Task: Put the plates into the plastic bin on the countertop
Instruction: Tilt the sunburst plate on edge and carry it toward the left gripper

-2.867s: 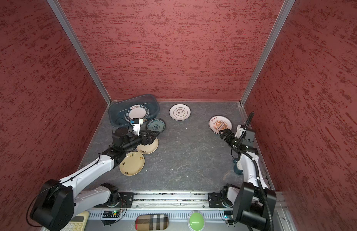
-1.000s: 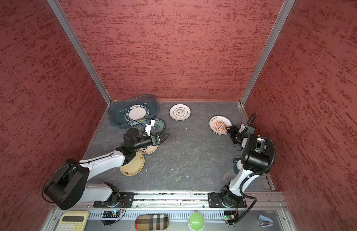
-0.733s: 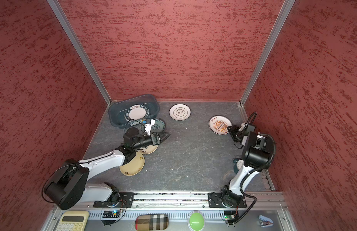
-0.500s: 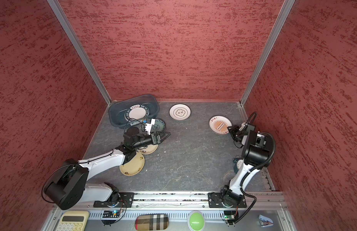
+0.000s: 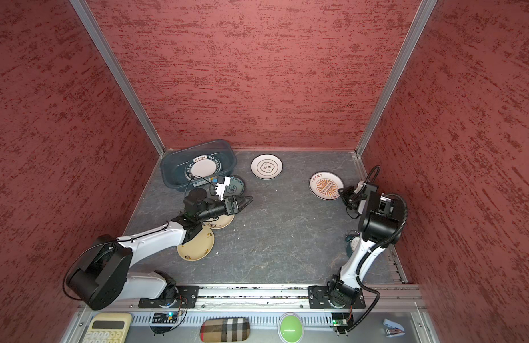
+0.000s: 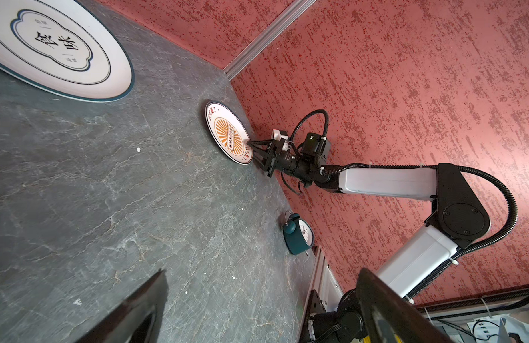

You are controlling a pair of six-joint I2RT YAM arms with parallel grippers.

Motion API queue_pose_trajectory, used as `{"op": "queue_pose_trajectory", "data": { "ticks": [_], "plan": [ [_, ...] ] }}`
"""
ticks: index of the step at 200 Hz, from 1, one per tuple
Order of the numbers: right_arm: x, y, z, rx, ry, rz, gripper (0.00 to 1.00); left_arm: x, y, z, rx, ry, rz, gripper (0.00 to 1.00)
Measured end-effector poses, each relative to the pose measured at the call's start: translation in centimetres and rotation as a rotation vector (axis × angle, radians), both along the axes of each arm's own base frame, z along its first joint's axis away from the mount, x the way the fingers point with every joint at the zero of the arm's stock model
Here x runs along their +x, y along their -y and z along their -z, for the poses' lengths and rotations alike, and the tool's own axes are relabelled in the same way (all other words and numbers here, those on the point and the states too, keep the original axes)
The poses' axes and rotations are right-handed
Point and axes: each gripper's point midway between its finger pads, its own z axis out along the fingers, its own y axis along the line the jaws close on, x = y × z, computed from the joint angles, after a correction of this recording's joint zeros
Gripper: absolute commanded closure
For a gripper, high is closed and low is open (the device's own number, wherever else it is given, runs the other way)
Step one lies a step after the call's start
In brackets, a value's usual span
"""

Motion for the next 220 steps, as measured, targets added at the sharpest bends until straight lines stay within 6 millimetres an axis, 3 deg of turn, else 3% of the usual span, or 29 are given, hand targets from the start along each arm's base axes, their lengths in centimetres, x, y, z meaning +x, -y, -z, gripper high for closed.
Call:
{"op": "queue_pose_trajectory", "data": {
  "ticks": [103,163,190,220],
  "plan": [
    [0.0,-0.4,-0.6,0.013,0.036,-0.012,1.00,0.2,-0.3,0.4,0.008,-0.015,-0.007,0.00],
    [-0.9,-2.1,-1.2,0.030,0.036,-0.022,1.00,1.2,-0.9,-0.3,0.009,-0.017,-0.028,0.00],
    [-0.5,-5.8,-2.6,0.019,0.036,-0.092,1.00,2.3,-2.2,-0.7,0.010,-0.012,-0.063,0.00],
    [-0.1,-11.8,-7.4,-0.015,0.117,-0.214,1.00,2.6,-4.0,-0.4,0.021,-0.033,-0.111,0.00]
  ]
}}
